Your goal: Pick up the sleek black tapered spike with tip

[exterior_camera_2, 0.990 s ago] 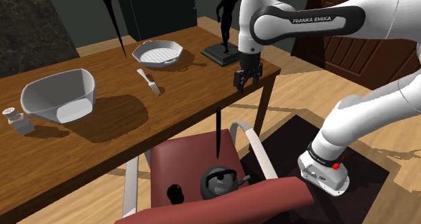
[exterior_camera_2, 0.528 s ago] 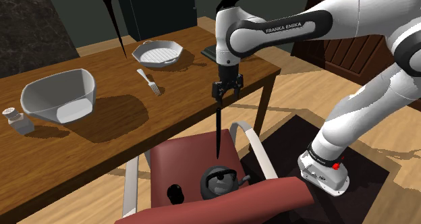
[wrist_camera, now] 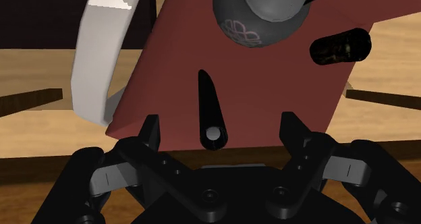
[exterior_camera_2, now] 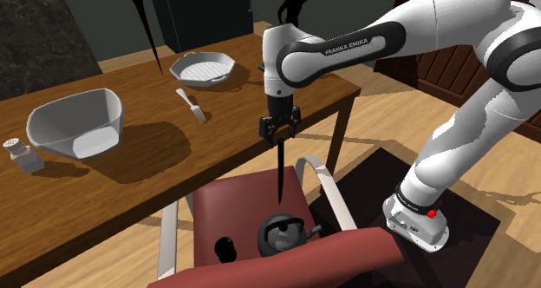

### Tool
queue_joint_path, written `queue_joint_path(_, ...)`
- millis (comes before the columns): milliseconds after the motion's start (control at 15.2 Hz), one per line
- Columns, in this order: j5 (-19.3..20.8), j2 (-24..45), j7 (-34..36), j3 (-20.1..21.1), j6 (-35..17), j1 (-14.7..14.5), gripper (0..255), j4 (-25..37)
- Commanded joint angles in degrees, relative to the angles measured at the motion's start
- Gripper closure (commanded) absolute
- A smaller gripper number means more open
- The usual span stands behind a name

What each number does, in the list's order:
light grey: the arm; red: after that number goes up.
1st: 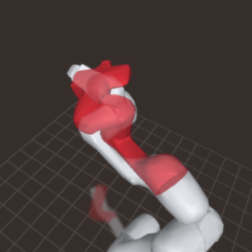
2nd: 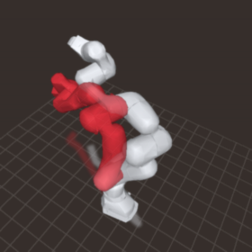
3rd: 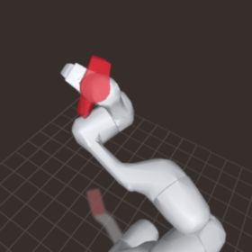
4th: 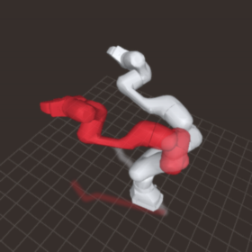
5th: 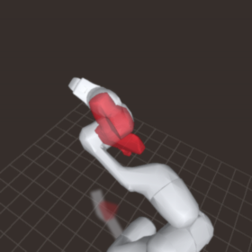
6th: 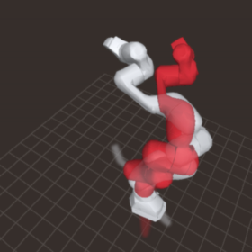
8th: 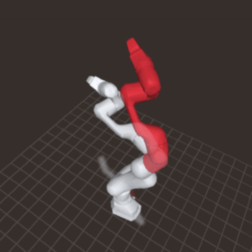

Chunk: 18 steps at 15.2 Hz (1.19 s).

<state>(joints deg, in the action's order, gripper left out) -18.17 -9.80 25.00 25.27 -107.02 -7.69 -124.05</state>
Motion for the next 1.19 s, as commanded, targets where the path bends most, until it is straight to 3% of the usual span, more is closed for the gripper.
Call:
queue_joint_path(0,-0.1,1.1,-0.4,0.1,-2.7,0.1,0,-1.8)
queue_joint_path(198,-0.1,1.6,-0.6,0.5,-3.9,0.2,0,-2.6)
queue_joint_path(264,0.0,1.9,-0.6,0.4,-4.1,0.3,255,-2.5)
queue_joint_path(396,-0.3,0.7,-0.4,0.3,-2.4,0.2,255,-1.9)
queue_joint_path(858,-0.1,1.6,-0.6,0.6,-3.9,0.3,255,-2.6)
queue_joint_path(1122,-0.2,0.5,-0.2,0.3,-0.8,0.5,255,-0.5)
